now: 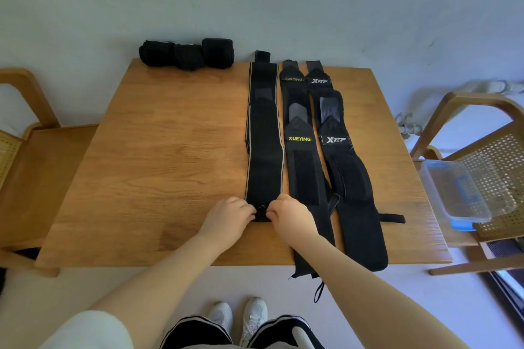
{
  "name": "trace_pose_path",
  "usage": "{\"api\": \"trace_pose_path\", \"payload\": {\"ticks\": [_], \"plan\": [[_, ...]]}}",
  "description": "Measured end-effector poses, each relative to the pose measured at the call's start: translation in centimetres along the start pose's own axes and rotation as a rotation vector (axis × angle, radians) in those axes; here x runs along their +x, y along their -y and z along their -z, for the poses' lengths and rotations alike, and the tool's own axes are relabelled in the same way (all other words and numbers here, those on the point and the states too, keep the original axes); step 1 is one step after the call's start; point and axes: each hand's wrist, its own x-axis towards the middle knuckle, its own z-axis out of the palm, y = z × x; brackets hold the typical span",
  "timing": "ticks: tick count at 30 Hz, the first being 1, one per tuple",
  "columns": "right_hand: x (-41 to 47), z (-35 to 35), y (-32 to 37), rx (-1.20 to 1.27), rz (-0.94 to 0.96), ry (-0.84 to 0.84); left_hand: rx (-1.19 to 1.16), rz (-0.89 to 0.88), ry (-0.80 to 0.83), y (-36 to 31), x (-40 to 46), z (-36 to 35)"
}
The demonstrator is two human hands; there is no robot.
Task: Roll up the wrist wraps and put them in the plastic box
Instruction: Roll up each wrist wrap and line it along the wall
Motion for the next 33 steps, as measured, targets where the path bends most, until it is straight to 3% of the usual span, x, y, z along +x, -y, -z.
{"api": "trace_pose_path", "payload": {"ticks": [6,11,15,21,28,33], "plan": [[0.3,0.2,0.2,0.089,-0.127,-0.112,-0.004,0.087,0.005,-0.5,1.7,0.5],[-1.0,-0.9,-0.4,-0.213,0.167,-0.157,0.082,0.121,-0.096,-0.5,1.4,-0.3],[-1.7,-1.0,-0.5,-0.375,0.217,-0.111,0.139,0.042,-0.124,-0.6,0.9,-0.7],[-1.0,-0.4,0.3,-0.281,0.182,-0.095,0.184,-0.02,-0.031,-0.6,-0.7,-1.0],[-1.8,0.0,-0.2,-0.059,0.04,0.068,0.093,-0.043,-0.018,-0.8,-0.9,-0.6],[-1.7,0.5,-0.1,0.013,0.003,0.001,0.032,0.044,0.098,-1.3,0.0,0.3]]}}
